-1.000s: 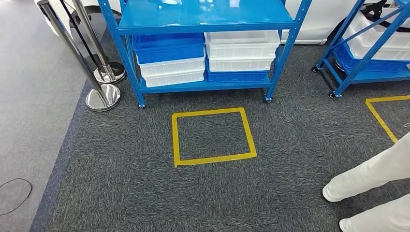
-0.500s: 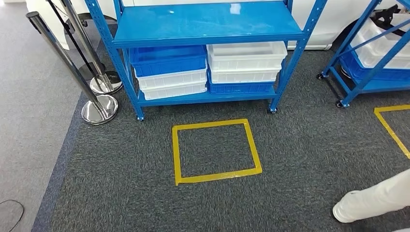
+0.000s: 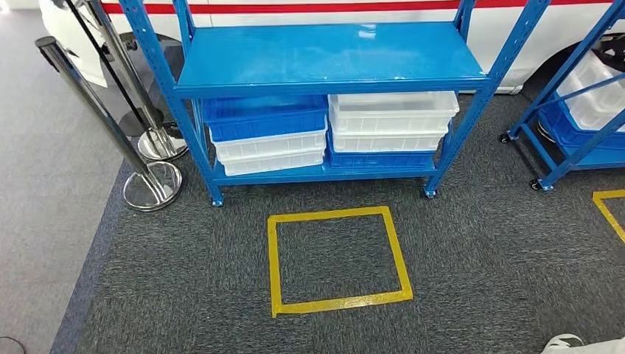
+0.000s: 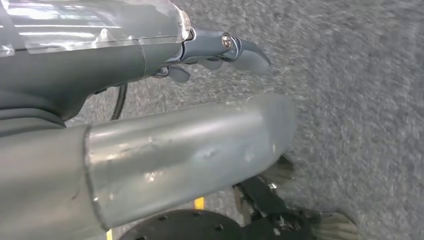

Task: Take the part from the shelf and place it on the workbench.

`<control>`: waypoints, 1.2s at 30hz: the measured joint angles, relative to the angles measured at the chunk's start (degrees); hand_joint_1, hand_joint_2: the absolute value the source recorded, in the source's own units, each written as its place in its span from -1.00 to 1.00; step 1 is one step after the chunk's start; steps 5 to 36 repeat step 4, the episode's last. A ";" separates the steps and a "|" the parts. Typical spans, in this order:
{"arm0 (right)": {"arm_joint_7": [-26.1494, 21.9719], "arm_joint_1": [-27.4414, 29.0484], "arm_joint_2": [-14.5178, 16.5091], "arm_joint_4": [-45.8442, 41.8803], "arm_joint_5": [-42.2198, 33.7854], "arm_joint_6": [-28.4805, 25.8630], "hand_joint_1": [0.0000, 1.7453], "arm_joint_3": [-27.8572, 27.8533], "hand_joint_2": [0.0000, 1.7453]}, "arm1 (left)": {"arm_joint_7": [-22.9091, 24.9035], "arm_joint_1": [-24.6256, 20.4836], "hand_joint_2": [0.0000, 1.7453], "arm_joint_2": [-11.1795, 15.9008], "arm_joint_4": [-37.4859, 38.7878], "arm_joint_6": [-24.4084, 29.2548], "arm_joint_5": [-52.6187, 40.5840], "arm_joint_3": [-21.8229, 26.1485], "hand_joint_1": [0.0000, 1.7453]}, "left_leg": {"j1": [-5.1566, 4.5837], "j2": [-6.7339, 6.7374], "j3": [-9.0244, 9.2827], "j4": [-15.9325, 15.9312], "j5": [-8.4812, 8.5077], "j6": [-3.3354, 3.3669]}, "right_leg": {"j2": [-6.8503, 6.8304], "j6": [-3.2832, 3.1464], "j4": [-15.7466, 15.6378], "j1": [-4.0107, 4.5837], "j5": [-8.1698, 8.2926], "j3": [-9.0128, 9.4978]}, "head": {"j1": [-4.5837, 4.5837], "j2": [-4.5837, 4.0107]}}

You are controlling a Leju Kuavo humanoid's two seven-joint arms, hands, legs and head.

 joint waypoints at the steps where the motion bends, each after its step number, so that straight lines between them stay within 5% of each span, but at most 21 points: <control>1: -0.01 -0.15 0.08 -0.01 0.13 -0.01 -1.00 0.03 0.50 | 0.05 -0.17 -1.00 -0.02 -0.17 0.00 -0.01 -0.04 -1.00 | 0.00 0.13 -0.69 2.07 1.27 -0.29 | 0.00 -0.30 -0.62 -0.15 -0.46 0.99 | -0.01 0.00; 4: -0.05 -0.20 0.21 -0.04 0.20 -0.02 -1.00 0.07 -1.00 | 0.17 -0.64 -1.00 -0.06 -0.52 0.00 -0.01 -0.08 -1.00 | 0.12 0.69 -6.52 11.86 4.37 -0.98 | -0.03 -1.05 -2.67 -0.59 -1.67 4.17 | -0.06 0.00; 36: -0.05 -0.20 0.21 -0.04 0.20 -0.02 -1.00 0.07 -1.00 | 0.17 -0.64 -1.00 -0.06 -0.52 0.00 -0.01 -0.08 -1.00 | 0.12 0.69 -6.52 11.86 4.37 -0.98 | -0.03 -1.05 -2.67 -0.59 -1.67 4.17 | -0.06 0.00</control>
